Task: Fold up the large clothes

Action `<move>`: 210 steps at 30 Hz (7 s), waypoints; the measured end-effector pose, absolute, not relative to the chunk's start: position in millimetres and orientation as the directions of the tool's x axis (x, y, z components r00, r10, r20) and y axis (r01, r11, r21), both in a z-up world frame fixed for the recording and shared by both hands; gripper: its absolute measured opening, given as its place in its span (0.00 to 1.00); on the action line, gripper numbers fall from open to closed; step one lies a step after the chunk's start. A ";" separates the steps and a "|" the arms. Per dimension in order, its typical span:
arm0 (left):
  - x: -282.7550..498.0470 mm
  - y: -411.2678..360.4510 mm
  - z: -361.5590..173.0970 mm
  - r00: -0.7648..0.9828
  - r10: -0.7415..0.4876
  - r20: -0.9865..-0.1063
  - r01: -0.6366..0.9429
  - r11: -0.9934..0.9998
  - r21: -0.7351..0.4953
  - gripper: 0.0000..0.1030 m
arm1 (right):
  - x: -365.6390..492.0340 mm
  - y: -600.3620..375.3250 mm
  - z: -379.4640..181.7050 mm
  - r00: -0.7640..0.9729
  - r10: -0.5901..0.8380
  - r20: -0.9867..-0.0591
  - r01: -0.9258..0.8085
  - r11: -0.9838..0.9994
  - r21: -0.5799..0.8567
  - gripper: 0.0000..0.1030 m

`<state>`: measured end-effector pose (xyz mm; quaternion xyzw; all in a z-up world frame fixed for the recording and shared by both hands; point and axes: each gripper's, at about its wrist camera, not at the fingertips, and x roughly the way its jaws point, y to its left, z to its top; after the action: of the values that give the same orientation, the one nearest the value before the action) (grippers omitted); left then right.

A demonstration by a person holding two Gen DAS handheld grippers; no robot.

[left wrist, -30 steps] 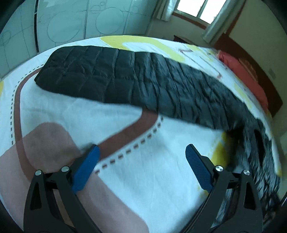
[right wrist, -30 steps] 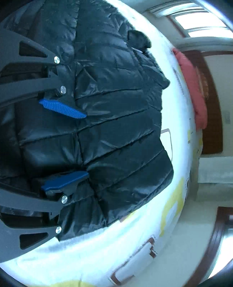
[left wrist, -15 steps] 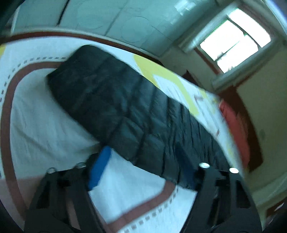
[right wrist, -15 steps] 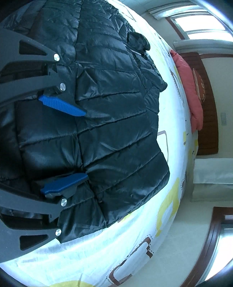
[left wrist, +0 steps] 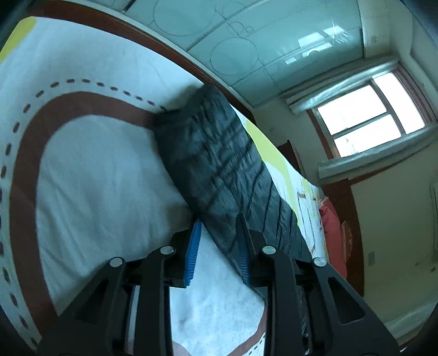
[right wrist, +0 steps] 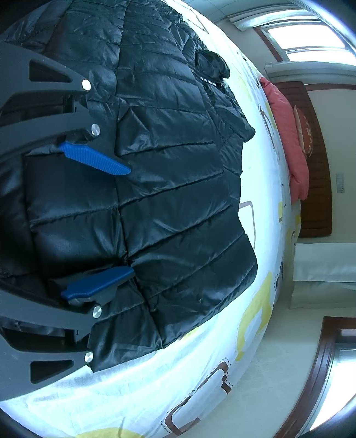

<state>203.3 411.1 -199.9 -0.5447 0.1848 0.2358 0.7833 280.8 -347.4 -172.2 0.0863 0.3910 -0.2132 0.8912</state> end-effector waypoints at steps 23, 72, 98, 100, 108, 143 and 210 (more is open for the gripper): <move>217.4 441.0 -196.9 0.751 0.270 -0.602 -0.660 0.280 -0.697 0.17 | 282.5 -349.3 -171.3 0.607 -0.312 -0.731 0.447 0.894 -0.010 0.67; 347.7 -132.2 -122.3 0.744 -0.267 -0.613 0.269 0.959 -0.091 0.51 | 274.4 -341.2 -157.1 0.644 -0.236 -0.727 0.434 0.896 0.094 0.72; 352.3 84.8 -111.9 0.804 -0.021 -0.594 -0.070 0.989 -0.129 0.60 | 304.4 -267.7 -126.6 0.720 -0.058 -0.692 0.267 0.943 0.200 0.15; 352.8 82.3 -112.7 0.804 -0.024 -0.594 -0.062 0.991 -0.123 0.60 | 294.2 -289.0 -123.1 0.712 -0.086 -0.697 0.289 0.940 0.180 0.15; 368.9 59.3 -122.0 0.779 -0.048 -0.626 -0.023 0.994 -0.105 0.60 | 275.4 -364.9 -153.0 0.616 -0.149 -0.774 0.390 0.911 0.135 0.20; 446.6 3.0 -154.2 0.689 0.027 -0.724 -0.030 0.999 0.009 0.63 | 323.5 -306.2 -174.8 0.639 -0.140 -0.757 0.276 0.959 0.056 0.54; 100.8 168.0 -181.8 0.551 -0.434 -0.713 -0.323 0.676 -0.662 0.66 | -94.9 -348.6 -188.1 0.640 0.227 -0.734 0.433 0.682 0.589 0.64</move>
<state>100.8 168.0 -181.8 -0.4009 0.4725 -0.0353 0.7841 -94.9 -348.6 -188.1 0.3935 0.4198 -0.0632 0.8154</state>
